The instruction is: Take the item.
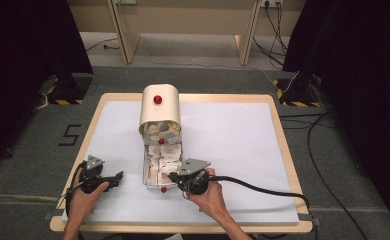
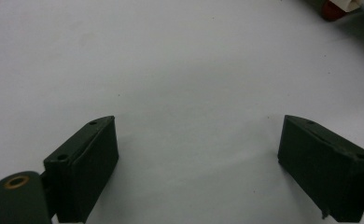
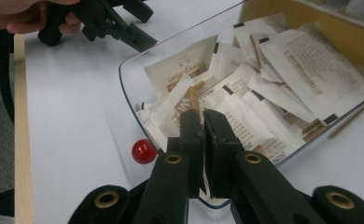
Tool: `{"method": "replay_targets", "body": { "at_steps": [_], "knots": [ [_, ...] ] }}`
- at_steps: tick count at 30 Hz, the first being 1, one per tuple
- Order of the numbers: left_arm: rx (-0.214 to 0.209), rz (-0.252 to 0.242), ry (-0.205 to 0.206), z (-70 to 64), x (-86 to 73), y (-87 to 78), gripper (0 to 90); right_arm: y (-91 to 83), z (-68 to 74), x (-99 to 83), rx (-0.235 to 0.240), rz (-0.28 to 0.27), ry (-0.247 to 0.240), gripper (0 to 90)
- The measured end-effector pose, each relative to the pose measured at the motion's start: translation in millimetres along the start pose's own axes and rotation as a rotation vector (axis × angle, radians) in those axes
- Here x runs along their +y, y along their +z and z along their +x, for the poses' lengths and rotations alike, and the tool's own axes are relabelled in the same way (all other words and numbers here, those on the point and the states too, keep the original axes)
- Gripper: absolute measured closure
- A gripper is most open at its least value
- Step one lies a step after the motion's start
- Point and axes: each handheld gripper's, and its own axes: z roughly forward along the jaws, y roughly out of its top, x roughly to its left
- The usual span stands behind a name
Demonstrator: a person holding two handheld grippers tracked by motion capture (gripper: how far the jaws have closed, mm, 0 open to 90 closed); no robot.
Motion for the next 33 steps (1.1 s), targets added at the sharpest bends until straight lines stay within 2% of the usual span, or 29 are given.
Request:
{"method": "replay_targets", "body": {
  "at_steps": [4,12,30,33],
  "knots": [
    [0.0,0.0,0.0,0.0,0.0,0.0,11.3,-8.0,0.0,5.1,0.004,-0.038,0.0,88.4],
    [-0.001,-0.001,0.0,0.1,-0.1,0.0,11.3,-26.8,-4.3,15.1,-0.023,-0.097,-0.009,88.5],
    [-0.001,-0.003,-0.002,-0.1,-0.1,0.0,11.3,-58.4,-22.9,24.0,-0.111,-0.142,-0.02,88.5],
    [-0.002,-0.003,-0.002,-0.1,-0.1,0.0,11.4,-64.0,-27.9,22.1,-0.11,-0.161,0.006,88.5]
  ]
}}
